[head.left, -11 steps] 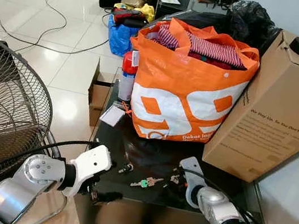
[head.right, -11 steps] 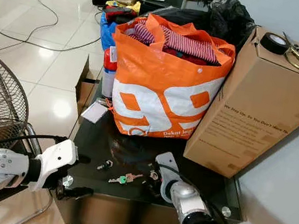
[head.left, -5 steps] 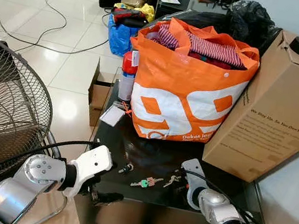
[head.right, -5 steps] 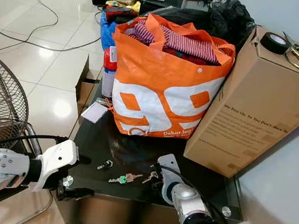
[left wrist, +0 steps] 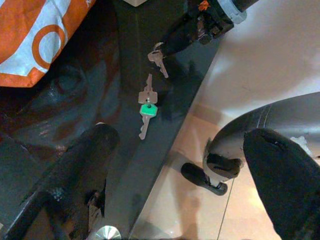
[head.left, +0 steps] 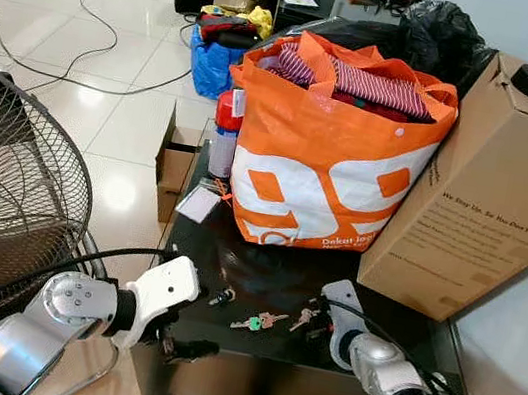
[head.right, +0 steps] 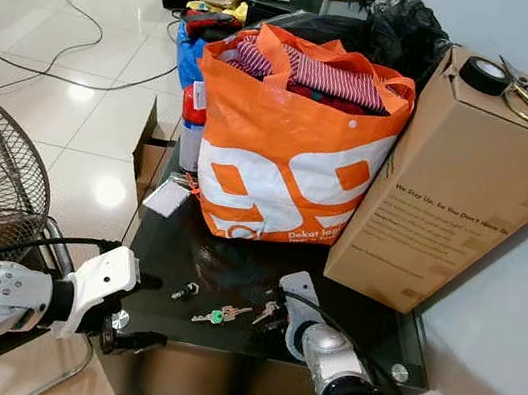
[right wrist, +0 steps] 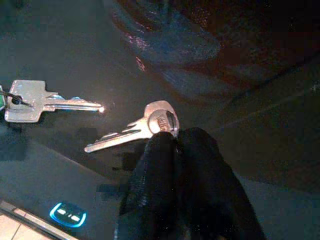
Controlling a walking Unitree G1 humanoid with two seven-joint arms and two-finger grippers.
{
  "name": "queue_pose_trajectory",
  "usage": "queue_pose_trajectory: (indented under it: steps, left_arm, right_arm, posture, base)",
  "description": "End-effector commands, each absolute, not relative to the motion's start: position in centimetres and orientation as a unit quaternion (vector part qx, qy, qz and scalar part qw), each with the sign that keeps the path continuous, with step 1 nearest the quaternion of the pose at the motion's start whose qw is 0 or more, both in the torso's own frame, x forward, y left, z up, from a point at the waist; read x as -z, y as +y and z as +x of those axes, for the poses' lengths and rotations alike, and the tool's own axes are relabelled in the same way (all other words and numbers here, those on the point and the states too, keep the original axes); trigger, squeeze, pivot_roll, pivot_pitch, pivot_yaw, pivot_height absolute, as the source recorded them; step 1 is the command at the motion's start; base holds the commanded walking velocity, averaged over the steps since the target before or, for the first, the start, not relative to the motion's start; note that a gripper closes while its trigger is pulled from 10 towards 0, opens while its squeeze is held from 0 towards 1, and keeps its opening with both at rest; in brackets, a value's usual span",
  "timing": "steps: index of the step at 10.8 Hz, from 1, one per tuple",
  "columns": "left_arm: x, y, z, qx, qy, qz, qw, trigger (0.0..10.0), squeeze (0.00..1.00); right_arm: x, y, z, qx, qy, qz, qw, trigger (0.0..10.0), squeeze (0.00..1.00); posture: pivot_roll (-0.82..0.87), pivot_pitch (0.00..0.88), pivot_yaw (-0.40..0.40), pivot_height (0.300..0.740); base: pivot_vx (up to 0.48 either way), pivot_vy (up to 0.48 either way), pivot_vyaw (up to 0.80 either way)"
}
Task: Hang keys on a hook
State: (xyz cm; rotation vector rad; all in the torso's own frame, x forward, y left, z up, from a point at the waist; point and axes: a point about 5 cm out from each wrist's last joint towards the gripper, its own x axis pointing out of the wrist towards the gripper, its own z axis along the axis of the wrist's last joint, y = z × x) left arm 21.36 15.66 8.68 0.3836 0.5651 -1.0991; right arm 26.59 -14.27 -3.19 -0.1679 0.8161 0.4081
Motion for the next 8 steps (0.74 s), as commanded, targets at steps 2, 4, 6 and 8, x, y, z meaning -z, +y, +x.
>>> queue_pose_trajectory:
  steps: [2, 4, 6, 8]
  left_arm:
    - [-9.0, 15.5, 20.9, 0.523, 0.264, 0.182, 0.790, 10.0, 0.00]
    - [-9.1, 15.6, 20.8, 0.523, 0.265, 0.183, 0.789, 10.0, 0.00]
    - [-9.2, 15.2, 21.3, 0.510, 0.247, 0.181, 0.804, 10.0, 0.00]
    - [-9.7, 14.8, 23.1, 0.435, 0.191, 0.151, 0.867, 10.0, 0.00]
  right_arm:
    - [3.5, -14.5, 26.3, -0.178, 0.396, -0.068, 0.898, 0.0, 0.00]
    - [3.7, -14.3, 26.1, -0.169, 0.396, -0.055, 0.901, 0.0, 0.00]
    - [3.2, -14.9, 26.5, -0.152, 0.373, -0.034, 0.915, 0.0, 0.00]
    - [1.5, -15.7, 26.8, -0.167, 0.316, -0.022, 0.934, 0.0, 0.00]
  posture:
    - [-0.03, 0.000, -0.078, 0.740]
    - [-0.03, 0.000, -0.072, 0.740]
    - [-0.03, 0.000, -0.066, 0.740]
    - [-0.04, 0.000, -0.041, 0.740]
  base:
    - [0.000, 0.000, 0.00]
    - [0.000, 0.000, 0.00]
    - [0.000, 0.000, 0.00]
    - [0.000, 0.000, 0.00]
